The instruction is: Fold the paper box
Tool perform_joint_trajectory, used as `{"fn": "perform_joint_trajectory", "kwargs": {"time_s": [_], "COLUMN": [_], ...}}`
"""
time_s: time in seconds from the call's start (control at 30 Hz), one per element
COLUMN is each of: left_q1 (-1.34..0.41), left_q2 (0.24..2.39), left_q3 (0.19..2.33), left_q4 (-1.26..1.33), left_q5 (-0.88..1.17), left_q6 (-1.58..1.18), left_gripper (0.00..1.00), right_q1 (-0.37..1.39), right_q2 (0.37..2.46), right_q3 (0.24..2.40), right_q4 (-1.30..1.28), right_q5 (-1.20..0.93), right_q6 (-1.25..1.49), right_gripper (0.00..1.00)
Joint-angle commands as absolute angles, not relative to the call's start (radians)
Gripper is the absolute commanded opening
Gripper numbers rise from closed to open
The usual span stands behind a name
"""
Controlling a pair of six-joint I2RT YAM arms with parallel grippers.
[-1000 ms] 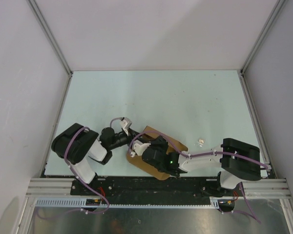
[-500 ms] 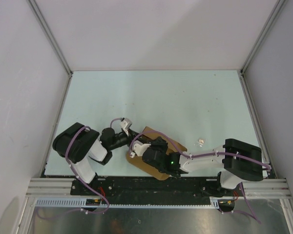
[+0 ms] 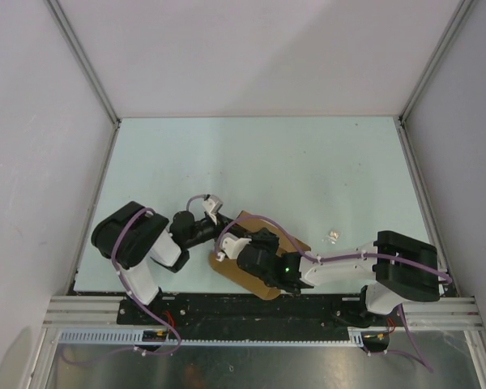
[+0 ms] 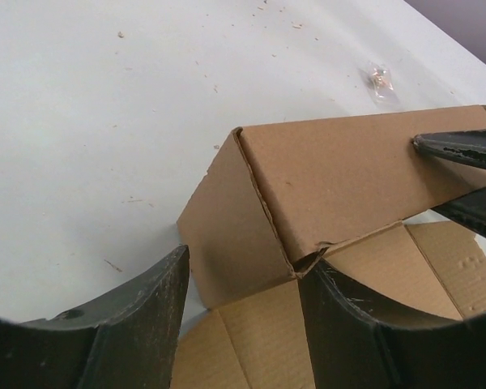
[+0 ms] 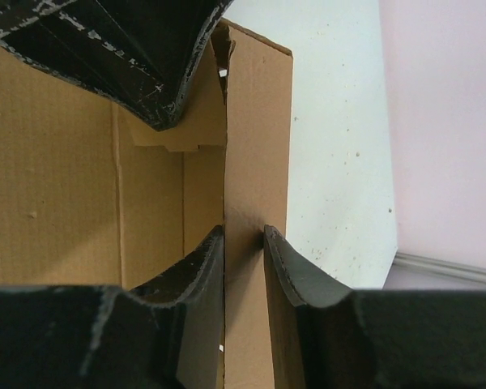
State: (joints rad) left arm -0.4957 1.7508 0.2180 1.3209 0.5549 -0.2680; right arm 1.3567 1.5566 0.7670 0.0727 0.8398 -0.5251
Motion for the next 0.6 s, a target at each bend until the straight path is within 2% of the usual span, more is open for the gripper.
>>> {"fn": "perform_joint_trajectory", "kwargs": {"time_s": [0.0, 0.2, 0.57], "left_q1": [-0.509, -0.535, -0.633], "left_q2": [1.764, 1.769, 1.736], "left_q3": [0.233, 0.224, 0.218], "left_q4": [1.678, 1.68, 1.68], "left_q5": [0.496, 0.417, 0.229], "left_q6": [-0.235, -0.221, -0.198], "left_gripper": [0.61, 0.6, 0.5], "right_q1": [1.351, 1.339, 1.33], "right_q2": [1.526, 1.517, 1.517], "right_q3": [0.761, 0.762, 0.761], "right_q4": [0.06, 0.049, 0.037], "right_q5": [0.782, 0.752, 0.723], "right_q6": [-0.465, -0.44, -0.416], "right_gripper": [0.29, 0.29, 0.29]}}
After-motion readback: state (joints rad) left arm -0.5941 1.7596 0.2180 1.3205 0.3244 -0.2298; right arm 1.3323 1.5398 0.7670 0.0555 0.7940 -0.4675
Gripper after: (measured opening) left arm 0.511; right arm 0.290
